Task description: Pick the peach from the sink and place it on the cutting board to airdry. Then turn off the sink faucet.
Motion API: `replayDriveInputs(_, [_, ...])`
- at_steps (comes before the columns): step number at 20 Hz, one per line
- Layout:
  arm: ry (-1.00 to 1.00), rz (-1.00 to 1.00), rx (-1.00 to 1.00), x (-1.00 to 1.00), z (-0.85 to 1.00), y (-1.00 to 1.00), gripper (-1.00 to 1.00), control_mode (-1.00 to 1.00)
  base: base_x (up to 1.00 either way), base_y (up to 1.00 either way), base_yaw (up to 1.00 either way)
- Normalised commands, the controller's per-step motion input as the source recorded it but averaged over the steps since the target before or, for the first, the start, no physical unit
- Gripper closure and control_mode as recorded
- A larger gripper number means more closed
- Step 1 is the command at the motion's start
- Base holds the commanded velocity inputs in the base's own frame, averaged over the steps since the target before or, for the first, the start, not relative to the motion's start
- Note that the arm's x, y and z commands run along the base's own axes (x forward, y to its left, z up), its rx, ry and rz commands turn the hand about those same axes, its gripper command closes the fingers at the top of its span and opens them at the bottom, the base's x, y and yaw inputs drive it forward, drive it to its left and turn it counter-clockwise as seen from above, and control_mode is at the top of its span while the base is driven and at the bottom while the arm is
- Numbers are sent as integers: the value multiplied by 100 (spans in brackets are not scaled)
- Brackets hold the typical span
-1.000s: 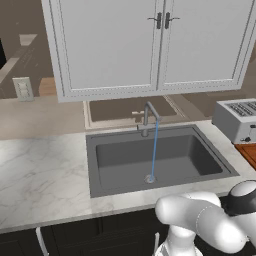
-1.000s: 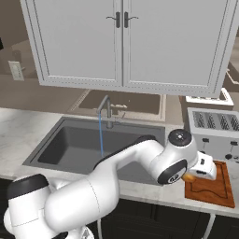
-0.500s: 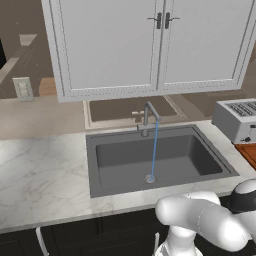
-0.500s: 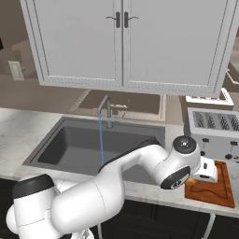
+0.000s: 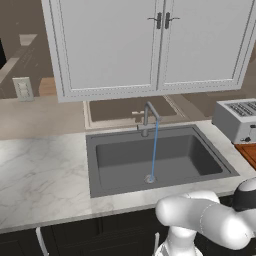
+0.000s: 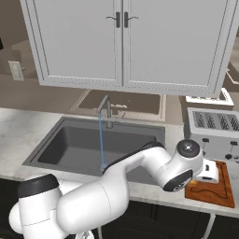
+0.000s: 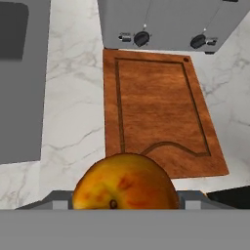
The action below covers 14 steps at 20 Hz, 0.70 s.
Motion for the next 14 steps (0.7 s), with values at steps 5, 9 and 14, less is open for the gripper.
replayDriveInputs(5, [0,4,0,8,-3,-6,100,-100,0,0,0])
replayDriveInputs(9, [0,3,0,14,-3,-10,100,-100,0,0,0])
replayDriveInputs(14, [0,2,0,11,-6,-4,100,-100,0,0,0])
